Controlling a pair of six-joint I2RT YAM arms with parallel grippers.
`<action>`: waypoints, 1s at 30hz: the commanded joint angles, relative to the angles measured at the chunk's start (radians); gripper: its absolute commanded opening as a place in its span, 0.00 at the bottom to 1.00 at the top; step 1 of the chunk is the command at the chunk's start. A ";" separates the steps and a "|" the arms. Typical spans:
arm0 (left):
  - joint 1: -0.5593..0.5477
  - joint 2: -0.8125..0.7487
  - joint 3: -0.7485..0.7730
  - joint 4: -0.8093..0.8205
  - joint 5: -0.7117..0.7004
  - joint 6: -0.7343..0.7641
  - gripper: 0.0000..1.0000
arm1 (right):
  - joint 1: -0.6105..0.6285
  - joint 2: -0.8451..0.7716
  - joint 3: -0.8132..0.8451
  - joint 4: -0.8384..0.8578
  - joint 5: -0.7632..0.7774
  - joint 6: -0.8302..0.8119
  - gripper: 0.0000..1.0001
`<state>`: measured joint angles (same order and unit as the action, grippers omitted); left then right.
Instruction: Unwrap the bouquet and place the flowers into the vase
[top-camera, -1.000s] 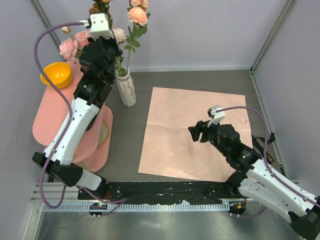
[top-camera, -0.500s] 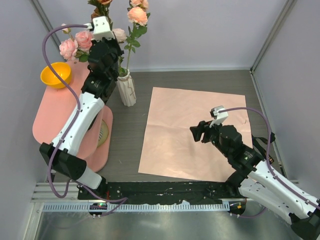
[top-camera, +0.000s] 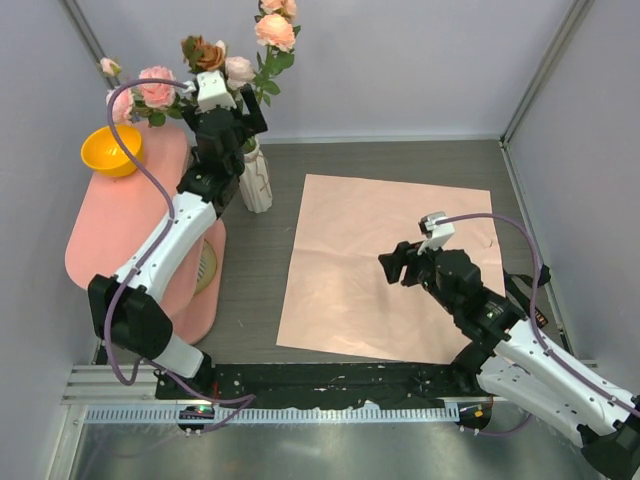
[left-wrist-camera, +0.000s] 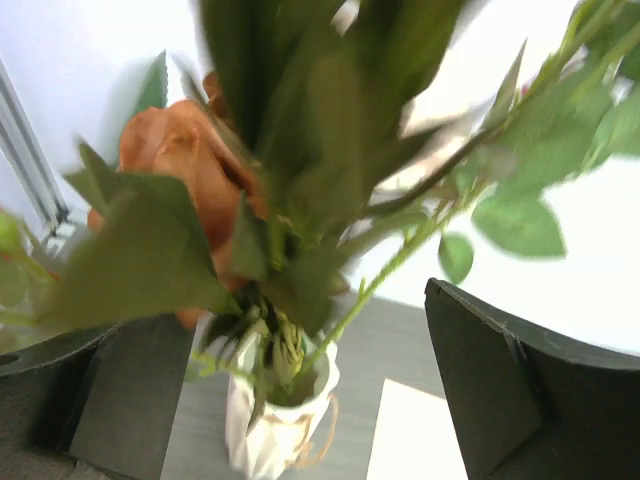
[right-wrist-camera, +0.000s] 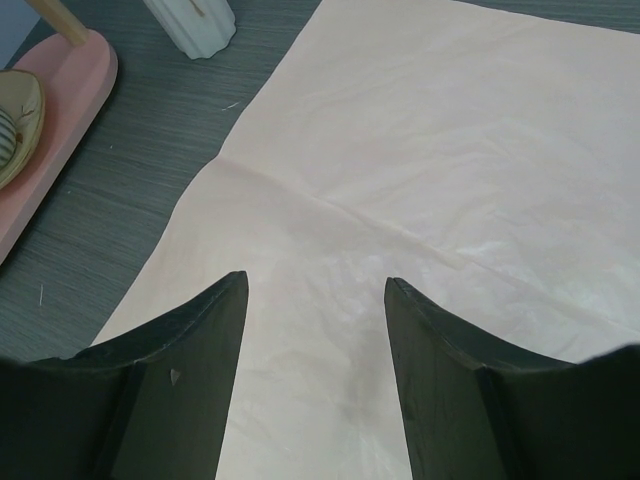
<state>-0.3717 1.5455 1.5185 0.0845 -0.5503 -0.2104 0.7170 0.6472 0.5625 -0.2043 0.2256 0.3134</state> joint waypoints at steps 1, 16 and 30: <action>0.004 -0.151 -0.111 -0.020 0.038 -0.156 1.00 | 0.001 0.032 0.004 0.065 0.001 0.010 0.63; 0.004 -0.401 -0.164 -0.293 0.539 -0.380 1.00 | 0.001 0.270 0.022 0.158 -0.058 0.059 0.62; 0.002 -0.549 -0.121 -0.089 0.812 -0.417 0.98 | 0.001 0.567 0.145 0.109 -0.115 0.156 0.60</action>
<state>-0.3710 0.9955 1.3991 -0.0937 0.1360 -0.6178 0.7170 1.1618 0.6357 -0.1089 0.1364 0.4271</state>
